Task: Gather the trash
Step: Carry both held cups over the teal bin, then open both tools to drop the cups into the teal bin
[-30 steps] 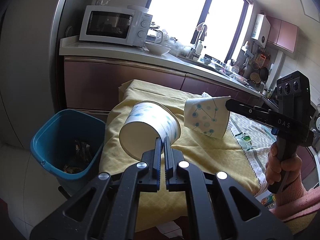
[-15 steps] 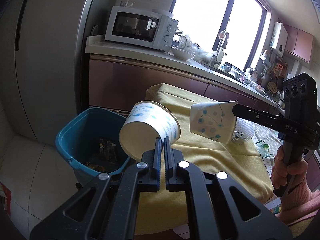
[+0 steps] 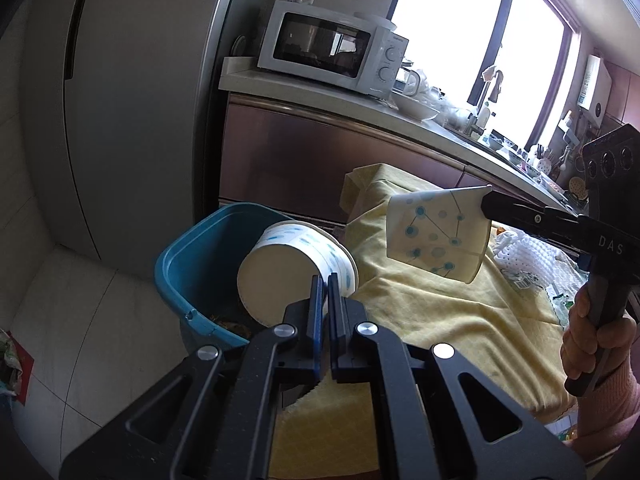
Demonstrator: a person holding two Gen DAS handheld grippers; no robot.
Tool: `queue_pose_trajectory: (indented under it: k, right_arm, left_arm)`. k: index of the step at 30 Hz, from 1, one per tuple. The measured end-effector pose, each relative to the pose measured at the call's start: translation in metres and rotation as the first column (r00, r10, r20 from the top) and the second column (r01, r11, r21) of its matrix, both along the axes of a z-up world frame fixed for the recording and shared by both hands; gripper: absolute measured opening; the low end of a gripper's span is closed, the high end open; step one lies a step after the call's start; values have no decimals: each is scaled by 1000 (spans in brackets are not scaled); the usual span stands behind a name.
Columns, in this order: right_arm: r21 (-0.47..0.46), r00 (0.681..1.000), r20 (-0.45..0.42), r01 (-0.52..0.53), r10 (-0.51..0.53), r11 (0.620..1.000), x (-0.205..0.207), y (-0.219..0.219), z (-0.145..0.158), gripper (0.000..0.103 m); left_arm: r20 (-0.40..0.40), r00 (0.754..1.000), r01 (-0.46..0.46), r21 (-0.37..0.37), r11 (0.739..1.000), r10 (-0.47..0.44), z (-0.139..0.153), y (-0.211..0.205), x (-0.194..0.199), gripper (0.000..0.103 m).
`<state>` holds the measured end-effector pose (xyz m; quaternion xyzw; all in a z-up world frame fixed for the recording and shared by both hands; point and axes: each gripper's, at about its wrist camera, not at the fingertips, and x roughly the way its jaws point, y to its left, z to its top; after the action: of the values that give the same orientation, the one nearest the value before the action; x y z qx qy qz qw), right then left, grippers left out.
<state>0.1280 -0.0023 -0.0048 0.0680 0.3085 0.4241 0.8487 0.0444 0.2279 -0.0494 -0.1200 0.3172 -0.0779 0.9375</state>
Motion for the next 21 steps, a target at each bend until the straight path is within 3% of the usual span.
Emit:
queue_pose_trajectory:
  k: [12, 21]
  right_arm:
    - [-51, 998, -45, -52, 50, 997, 26, 48, -11, 2]
    - [-98, 990, -128, -68, 55, 993, 55, 78, -37, 2]
  left_arm:
    - [-48, 997, -52, 16, 999, 53, -18, 14, 28, 3]
    - [-114, 990, -76, 47, 996, 81, -41, 18, 53, 3]
